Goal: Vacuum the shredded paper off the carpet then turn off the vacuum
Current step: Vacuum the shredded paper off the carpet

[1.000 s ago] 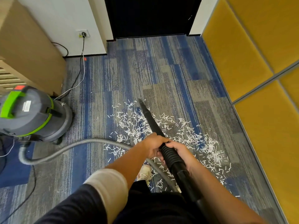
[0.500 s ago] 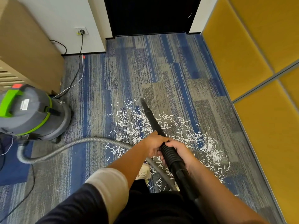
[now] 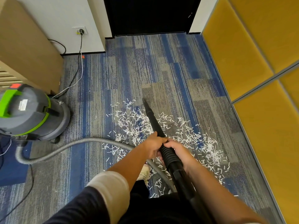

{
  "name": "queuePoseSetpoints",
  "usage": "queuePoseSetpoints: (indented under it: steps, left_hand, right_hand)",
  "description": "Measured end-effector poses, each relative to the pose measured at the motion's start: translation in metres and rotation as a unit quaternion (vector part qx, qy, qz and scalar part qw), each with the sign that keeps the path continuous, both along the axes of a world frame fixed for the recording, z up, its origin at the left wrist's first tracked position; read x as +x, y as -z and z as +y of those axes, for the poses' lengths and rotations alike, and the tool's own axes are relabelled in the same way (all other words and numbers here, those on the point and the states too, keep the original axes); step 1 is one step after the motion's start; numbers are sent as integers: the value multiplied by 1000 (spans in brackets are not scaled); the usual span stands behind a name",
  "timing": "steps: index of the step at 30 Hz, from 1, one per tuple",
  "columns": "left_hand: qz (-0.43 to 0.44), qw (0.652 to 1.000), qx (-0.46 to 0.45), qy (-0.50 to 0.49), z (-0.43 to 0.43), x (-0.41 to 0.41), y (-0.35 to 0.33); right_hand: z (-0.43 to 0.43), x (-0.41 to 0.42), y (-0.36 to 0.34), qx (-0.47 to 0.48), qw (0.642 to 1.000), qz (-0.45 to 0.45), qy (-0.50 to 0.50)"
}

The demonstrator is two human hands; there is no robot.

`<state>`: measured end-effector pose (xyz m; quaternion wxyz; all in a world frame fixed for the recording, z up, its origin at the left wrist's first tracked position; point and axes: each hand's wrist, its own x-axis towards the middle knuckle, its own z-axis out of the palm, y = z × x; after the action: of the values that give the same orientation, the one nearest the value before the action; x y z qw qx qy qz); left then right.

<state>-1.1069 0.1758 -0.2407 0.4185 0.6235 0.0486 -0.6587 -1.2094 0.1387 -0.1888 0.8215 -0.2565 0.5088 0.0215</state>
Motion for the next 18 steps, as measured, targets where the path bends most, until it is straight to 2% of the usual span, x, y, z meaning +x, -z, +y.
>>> queuePoseSetpoints:
  steps: [11, 18]
  left_hand:
    - [-30, 999, 41, -9, 47, 24, -11]
    - [-9, 1000, 13, -22, 39, 11, -23]
  right_hand:
    - [28, 26, 4, 42, 995, 21, -93]
    - [22, 16, -2, 39, 997, 13, -59]
